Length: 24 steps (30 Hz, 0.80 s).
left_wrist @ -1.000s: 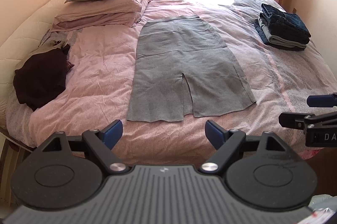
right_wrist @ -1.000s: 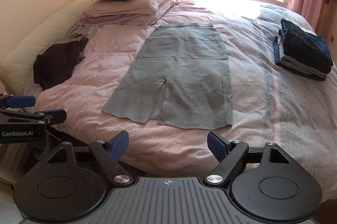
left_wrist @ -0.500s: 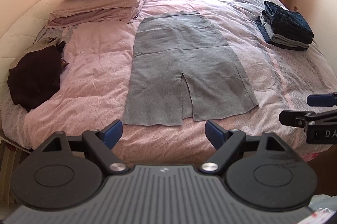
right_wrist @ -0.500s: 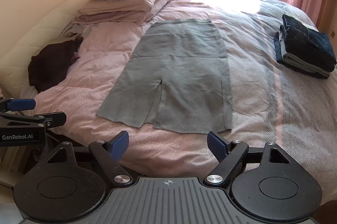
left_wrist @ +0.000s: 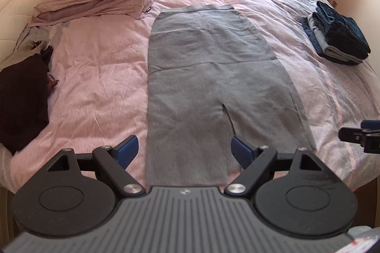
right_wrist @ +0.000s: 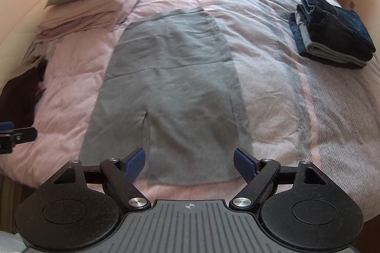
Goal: Fold clothes
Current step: 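Move both tools down to the hem of the grey skirt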
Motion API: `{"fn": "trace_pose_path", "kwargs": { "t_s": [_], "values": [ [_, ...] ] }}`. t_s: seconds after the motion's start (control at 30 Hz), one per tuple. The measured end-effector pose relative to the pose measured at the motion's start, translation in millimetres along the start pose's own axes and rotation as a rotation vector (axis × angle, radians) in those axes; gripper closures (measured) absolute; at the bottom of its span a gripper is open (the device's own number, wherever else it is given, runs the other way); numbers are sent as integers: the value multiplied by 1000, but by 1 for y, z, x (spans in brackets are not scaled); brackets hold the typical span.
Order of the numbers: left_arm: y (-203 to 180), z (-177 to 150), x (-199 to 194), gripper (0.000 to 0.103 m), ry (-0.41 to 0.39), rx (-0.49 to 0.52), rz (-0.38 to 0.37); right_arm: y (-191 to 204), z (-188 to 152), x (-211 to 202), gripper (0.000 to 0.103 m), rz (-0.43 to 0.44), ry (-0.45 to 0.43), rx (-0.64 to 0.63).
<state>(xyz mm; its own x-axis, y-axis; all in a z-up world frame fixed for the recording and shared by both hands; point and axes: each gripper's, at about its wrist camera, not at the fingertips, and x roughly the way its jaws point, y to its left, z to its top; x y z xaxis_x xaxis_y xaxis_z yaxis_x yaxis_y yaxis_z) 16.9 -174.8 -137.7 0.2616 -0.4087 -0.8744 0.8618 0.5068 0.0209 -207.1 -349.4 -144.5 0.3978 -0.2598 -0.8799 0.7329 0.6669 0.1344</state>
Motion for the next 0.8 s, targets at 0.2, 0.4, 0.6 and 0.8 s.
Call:
{"fn": "trace_pose_path", "kwargs": {
  "t_s": [0.2,0.4,0.6,0.8],
  "values": [
    [46,50,51,20,37,17,-17,-3,29,45,24,-27,36,62],
    [74,71,102,21,95,1,-43,-6,40,84,24,-8,113,74],
    [88,80,148,25,134,-32,-80,-23,68,120,25,20,127,13],
    [99,102,198,28,105,-57,-86,-57,121,182,25,134,132,-1]
  ]
}}
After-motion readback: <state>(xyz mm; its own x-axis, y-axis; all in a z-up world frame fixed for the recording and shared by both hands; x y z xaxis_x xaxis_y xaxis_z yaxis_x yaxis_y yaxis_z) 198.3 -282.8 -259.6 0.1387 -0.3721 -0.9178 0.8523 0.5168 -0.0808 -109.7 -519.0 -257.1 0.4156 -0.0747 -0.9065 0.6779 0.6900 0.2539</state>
